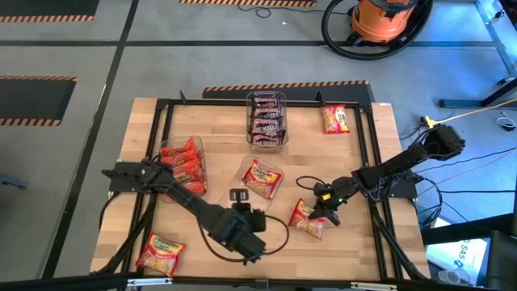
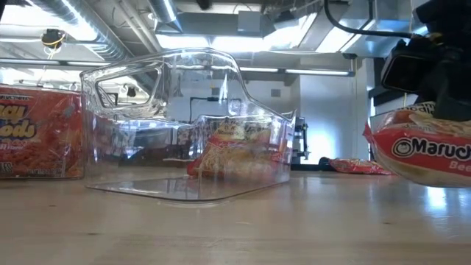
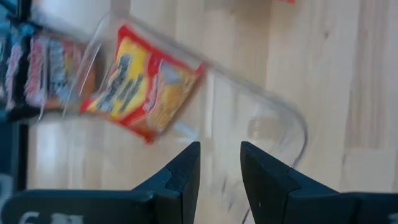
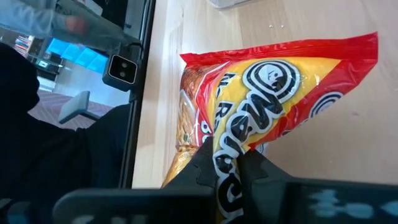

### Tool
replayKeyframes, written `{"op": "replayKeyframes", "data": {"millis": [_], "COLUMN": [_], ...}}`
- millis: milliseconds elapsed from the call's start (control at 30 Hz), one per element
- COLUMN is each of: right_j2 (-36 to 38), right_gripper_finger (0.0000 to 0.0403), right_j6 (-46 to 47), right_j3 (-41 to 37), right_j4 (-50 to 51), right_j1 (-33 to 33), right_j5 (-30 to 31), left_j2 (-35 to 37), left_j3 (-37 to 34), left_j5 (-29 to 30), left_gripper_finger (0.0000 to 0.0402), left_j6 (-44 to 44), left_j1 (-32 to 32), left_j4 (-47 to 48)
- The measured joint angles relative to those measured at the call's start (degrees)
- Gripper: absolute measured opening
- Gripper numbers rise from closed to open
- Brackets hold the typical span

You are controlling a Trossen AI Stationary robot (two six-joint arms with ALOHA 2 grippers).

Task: Sort Maruchan noodles
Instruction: Put the red noodle pack into the bottom transparent bin

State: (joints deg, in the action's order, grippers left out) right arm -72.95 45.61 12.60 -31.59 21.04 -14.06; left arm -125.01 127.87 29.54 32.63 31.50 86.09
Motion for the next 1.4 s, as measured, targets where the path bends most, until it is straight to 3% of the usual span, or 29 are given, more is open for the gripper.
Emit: {"op": "replayKeyframes", "data": {"millis": [133, 267, 400, 600, 833, 1067, 1400], "right_j2": [0.0, 0.0, 0.0, 0.0, 0.0, 0.0, 3.3], "right_gripper_finger": [0.0003, 0.0004, 0.0005, 0.0004, 0.0003, 0.0004, 0.0003], "right_j6": [-0.9, -1.1, -1.3, -1.5, -2.1, -2.7, -5.8], "right_j3": [0.0, 0.0, 0.0, 0.0, 0.0, 0.0, 5.4], "right_j4": [0.0, 0.1, 0.3, 0.5, 0.5, -0.4, 1.8], "right_j1": [0.0, 0.0, 0.0, 0.0, 0.0, 0.0, 0.0], "right_j5": [-0.5, -0.5, -0.5, -0.5, -0.4, 0.6, -2.0], "left_j2": [1.7, 6.2, 13.4, 26.0, 32.2, 31.0, 28.9], "left_j3": [-0.1, -5.8, -18.9, -40.4, -56.6, -64.1, -64.3], "left_j5": [-0.1, -2.3, -4.6, -9.4, -10.9, -11.4, -6.4], "left_gripper_finger": [0.0108, 0.0108, 0.0108, 0.0108, 0.0108, 0.0108, 0.0108], "left_j6": [3.0, 4.4, 10.1, 16.6, 19.4, 16.6, 7.9], "left_j1": [0.7, 1.1, 1.7, 3.3, 2.5, 0.9, -0.4], "left_j4": [4.1, 3.7, 2.0, -8.8, -22.2, -40.1, -63.3]}}
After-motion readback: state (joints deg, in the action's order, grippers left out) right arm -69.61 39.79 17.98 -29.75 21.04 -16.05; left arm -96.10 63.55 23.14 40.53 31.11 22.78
